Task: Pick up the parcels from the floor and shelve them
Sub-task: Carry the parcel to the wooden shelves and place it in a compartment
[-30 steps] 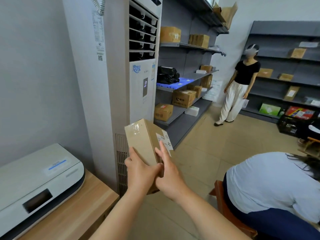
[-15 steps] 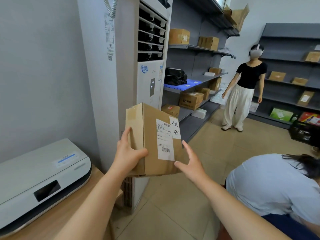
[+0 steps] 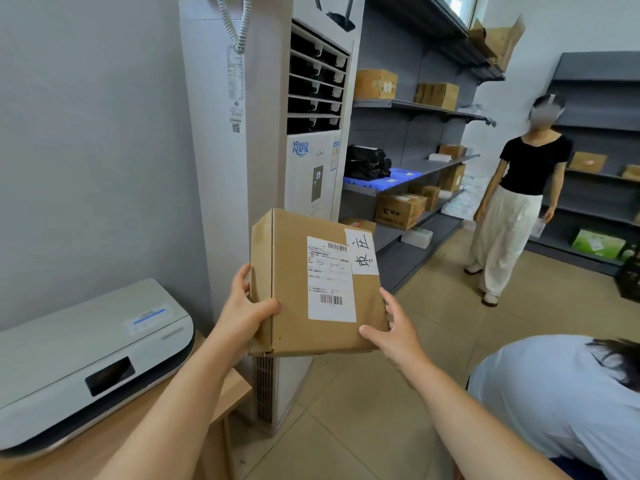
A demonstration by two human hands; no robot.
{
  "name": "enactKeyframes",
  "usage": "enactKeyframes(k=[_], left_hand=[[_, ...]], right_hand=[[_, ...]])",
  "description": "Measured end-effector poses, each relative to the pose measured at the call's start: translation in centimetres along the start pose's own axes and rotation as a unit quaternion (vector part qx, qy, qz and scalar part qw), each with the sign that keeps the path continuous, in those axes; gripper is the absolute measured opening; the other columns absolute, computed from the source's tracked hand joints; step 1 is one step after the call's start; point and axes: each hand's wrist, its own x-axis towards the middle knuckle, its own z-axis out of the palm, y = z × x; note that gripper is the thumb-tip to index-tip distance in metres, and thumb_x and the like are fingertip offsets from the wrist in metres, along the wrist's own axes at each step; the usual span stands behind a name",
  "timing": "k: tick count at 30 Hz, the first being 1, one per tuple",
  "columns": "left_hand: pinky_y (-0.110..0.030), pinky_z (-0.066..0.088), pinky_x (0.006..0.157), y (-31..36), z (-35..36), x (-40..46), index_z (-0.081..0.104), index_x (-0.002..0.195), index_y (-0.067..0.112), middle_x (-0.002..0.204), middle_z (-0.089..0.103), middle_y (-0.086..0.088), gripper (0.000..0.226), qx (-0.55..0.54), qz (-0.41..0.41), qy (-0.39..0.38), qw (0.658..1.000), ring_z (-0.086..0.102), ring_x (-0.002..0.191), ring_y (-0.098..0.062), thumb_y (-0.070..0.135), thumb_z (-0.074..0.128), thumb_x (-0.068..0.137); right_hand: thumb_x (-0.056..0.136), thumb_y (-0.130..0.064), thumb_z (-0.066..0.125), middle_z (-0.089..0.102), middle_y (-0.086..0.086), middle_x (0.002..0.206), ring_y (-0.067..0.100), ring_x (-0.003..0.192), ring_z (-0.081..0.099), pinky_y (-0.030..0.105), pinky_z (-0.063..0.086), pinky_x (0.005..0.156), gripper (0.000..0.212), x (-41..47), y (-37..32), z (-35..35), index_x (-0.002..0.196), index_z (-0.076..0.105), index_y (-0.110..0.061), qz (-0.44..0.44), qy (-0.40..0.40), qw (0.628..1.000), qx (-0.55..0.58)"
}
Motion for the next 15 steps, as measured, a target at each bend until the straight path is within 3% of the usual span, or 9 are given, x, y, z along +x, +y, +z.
enactKeyframes(k=[3, 7, 11, 15], left_hand=[[-0.034, 0.041, 0.082, -0.6, 0.2, -0.2, 0.017, 0.142, 0.030, 0.142, 0.034, 0.001, 0.082, -0.007, 0.011, 0.010, 1.000, 0.041, 0.115, -0.015, 0.014, 0.067, 0.080], [-0.033, 0.039, 0.084, -1.0, 1.0, -0.7, 0.022, 0.141, 0.030, 0.141, 0.037, 0.003, 0.073, -0.018, 0.013, 0.002, 1.000, 0.039, 0.118, -0.014, 0.010, 0.062, 0.082], [-0.036, 0.038, 0.090, -2.2, 1.7, -1.4, 0.025, 0.141, 0.035, 0.134, 0.042, 0.007, 0.070, -0.027, 0.008, -0.005, 1.000, 0.040, 0.125, -0.018, 0.011, 0.058, 0.084], [-0.046, 0.037, 0.101, -3.6, 2.1, -2.4, 0.023, 0.143, 0.038, 0.138, 0.031, 0.006, 0.078, -0.008, -0.015, 0.033, 0.999, 0.035, 0.126, -0.017, 0.024, 0.057, 0.074]], right_hand=[[0.073, -0.009, 0.072, 0.036, -0.006, 0.132, 0.012, 0.120, 0.041, 0.032, 0.040, 0.100, 0.084, -0.1, 0.1, -0.6, 0.139, 0.031, -0.039, -0.031, 0.003, 1.000, -0.003], [0.073, -0.005, 0.071, 0.034, -0.009, 0.129, 0.008, 0.116, 0.042, 0.025, 0.038, 0.094, 0.085, -0.3, 0.3, -1.5, 0.140, 0.030, -0.037, -0.069, 0.016, 0.997, -0.017], [0.074, -0.003, 0.068, 0.034, -0.007, 0.125, -0.007, 0.099, 0.044, 0.009, 0.038, 0.072, 0.085, -0.8, 0.4, -2.4, 0.142, 0.028, -0.034, -0.090, 0.025, 0.995, -0.034], [0.076, -0.003, 0.067, 0.032, -0.006, 0.125, -0.003, 0.099, 0.043, 0.012, 0.034, 0.080, 0.086, -1.0, 0.9, -2.5, 0.143, 0.025, -0.036, -0.093, 0.000, 0.995, -0.034]])
